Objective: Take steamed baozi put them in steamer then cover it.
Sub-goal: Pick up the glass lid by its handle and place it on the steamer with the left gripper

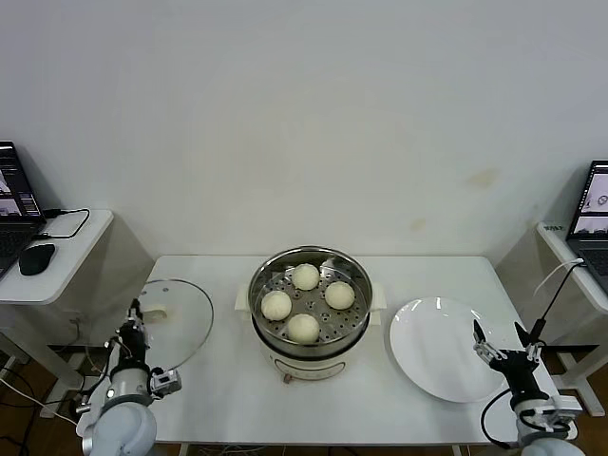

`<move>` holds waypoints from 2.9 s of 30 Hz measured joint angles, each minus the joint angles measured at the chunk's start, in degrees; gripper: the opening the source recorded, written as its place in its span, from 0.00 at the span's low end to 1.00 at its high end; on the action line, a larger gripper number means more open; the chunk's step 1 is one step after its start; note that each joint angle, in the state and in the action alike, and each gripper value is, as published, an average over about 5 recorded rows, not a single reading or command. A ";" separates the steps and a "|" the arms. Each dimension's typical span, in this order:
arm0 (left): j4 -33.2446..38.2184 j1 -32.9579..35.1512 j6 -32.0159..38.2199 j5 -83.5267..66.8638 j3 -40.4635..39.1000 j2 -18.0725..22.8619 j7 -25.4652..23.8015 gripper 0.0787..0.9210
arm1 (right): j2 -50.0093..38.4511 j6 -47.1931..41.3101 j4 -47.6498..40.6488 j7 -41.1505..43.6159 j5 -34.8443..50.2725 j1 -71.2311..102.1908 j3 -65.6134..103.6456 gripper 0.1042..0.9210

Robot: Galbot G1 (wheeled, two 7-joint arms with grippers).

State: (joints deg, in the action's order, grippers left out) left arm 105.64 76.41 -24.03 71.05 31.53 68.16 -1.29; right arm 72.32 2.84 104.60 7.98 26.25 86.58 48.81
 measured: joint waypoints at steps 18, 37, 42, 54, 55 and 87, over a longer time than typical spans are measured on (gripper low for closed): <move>15.50 -1.75 -7.09 10.73 -6.85 6.39 -11.37 0.07 | 3.23 -1.04 1.17 0.15 -6.62 0.79 0.11 0.88; 12.35 -9.39 -9.19 17.94 -21.23 14.07 -17.48 0.07 | 10.50 1.23 -0.18 0.14 -15.18 1.10 0.50 0.88; 9.75 -12.31 -9.43 19.74 -24.56 16.60 -18.49 0.07 | 12.03 1.69 -0.34 0.16 -16.38 1.31 0.51 0.88; 4.46 -16.84 -9.55 22.72 -30.96 21.41 -18.69 0.07 | 13.56 2.16 -1.18 0.23 -18.05 1.49 0.09 0.88; 4.06 -17.20 -9.55 22.77 -31.46 21.65 -18.69 0.07 | 13.69 2.20 -1.27 0.24 -18.17 1.53 0.05 0.88; -3.41 -19.62 -9.99 22.82 -33.86 23.56 -16.91 0.07 | 14.86 2.83 -2.92 0.25 -19.43 1.11 0.14 0.88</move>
State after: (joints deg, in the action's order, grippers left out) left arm 102.22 56.79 -34.02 93.87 -2.33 91.71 -18.20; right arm 87.18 5.67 101.68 8.23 6.82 87.69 48.95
